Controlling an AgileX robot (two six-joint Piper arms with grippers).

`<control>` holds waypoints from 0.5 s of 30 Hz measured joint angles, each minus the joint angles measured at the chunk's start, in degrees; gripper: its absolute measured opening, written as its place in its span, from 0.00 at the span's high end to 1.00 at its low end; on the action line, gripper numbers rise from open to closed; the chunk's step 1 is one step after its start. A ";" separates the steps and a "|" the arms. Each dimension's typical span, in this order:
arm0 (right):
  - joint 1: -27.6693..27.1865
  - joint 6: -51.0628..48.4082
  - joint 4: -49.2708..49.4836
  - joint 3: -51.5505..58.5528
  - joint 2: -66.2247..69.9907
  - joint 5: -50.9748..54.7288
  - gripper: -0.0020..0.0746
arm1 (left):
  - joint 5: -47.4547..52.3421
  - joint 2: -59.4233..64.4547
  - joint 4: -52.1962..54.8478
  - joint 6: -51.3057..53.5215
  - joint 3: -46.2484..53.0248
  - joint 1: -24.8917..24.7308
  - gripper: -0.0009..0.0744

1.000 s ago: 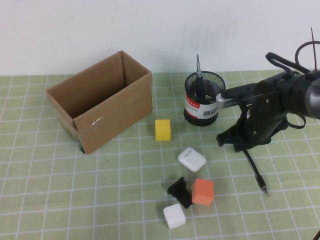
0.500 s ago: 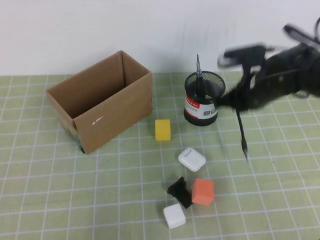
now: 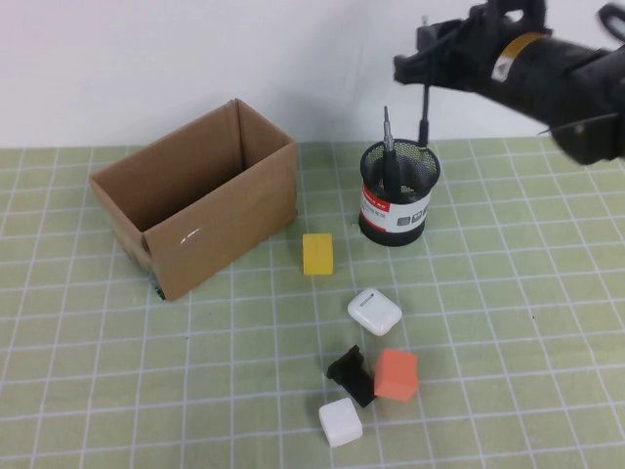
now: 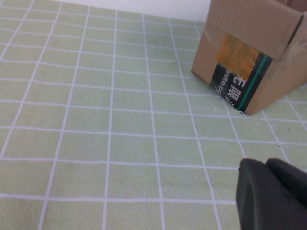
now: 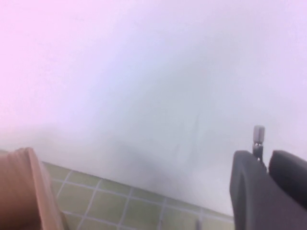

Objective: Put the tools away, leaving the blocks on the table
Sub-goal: Place the long Screwdriver into the round holder

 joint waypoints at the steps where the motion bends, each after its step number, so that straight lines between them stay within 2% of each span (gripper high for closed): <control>1: 0.13 -0.10 -0.70 0.00 0.77 -1.33 0.96 | 0.00 0.00 0.00 0.00 0.00 0.00 0.99; 6: 1.24 -0.71 -4.63 0.00 5.99 -7.37 0.96 | 0.00 0.00 0.00 0.00 0.00 0.00 0.99; 11: 1.24 -3.15 -5.10 0.00 9.58 -8.80 0.95 | 0.00 0.00 0.00 0.00 0.00 0.00 0.99; 15: 1.24 -3.94 -5.14 0.00 10.22 -8.43 0.88 | 0.00 0.00 0.00 0.00 0.00 0.00 0.99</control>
